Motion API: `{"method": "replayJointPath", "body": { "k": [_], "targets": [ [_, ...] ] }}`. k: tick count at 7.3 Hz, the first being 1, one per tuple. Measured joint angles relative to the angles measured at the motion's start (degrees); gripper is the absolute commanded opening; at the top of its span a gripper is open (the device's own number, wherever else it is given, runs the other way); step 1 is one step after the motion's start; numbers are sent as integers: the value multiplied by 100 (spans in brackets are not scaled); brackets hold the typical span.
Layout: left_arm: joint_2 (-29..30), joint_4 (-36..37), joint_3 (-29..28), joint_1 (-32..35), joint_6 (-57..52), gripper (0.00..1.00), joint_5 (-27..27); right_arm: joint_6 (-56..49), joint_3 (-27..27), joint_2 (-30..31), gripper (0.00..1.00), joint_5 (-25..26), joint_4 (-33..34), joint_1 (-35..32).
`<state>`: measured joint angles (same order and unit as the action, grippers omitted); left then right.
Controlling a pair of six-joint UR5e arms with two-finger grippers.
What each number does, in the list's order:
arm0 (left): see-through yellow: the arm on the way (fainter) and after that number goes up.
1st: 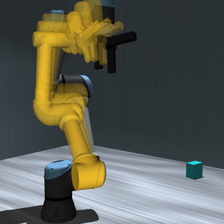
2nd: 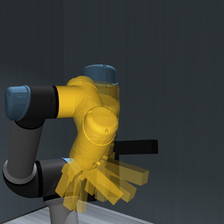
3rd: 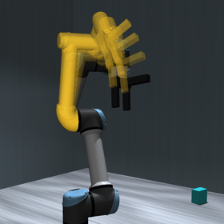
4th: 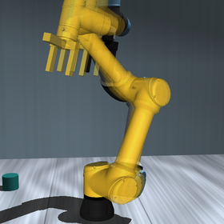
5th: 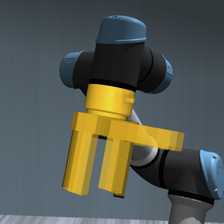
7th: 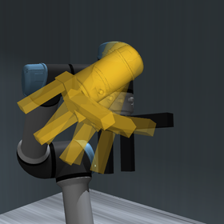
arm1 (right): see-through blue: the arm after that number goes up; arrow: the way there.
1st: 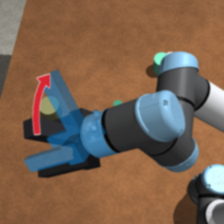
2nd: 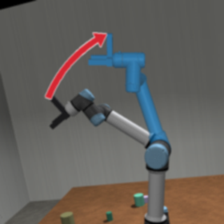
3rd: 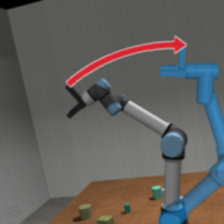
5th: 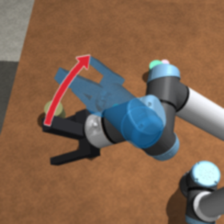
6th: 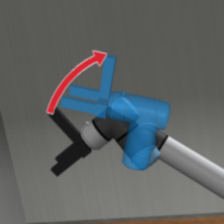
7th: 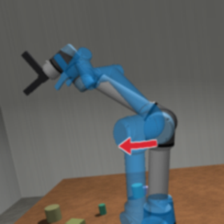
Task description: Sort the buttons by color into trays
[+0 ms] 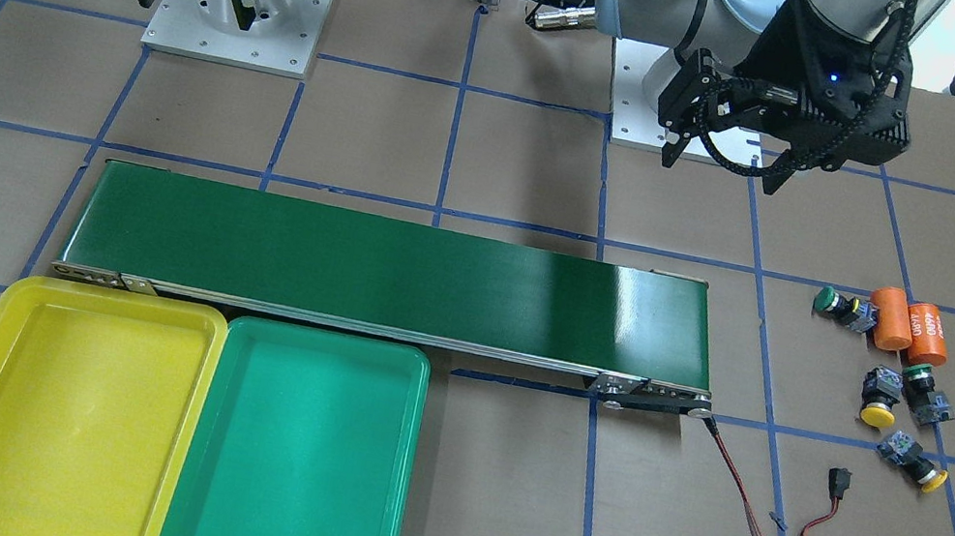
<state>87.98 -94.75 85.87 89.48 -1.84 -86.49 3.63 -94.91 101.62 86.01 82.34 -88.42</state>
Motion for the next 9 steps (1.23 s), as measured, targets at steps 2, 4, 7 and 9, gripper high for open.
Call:
{"method": "replayJointPath", "body": {
  "k": [2,4,7,9],
  "targets": [
    [0,0,0,0,2,100,0,-42,-37,3,100,-5,-23,5],
    [0,0,0,0,6,100,2,-55,-65,-12,100,-7,-12,4],
    [0,0,2,-3,0,100,7,-66,-79,10,100,-3,-17,0],
    [47,-12,6,-175,-91,100,-4,-60,-63,40,100,-3,-17,0]
  ]
}}
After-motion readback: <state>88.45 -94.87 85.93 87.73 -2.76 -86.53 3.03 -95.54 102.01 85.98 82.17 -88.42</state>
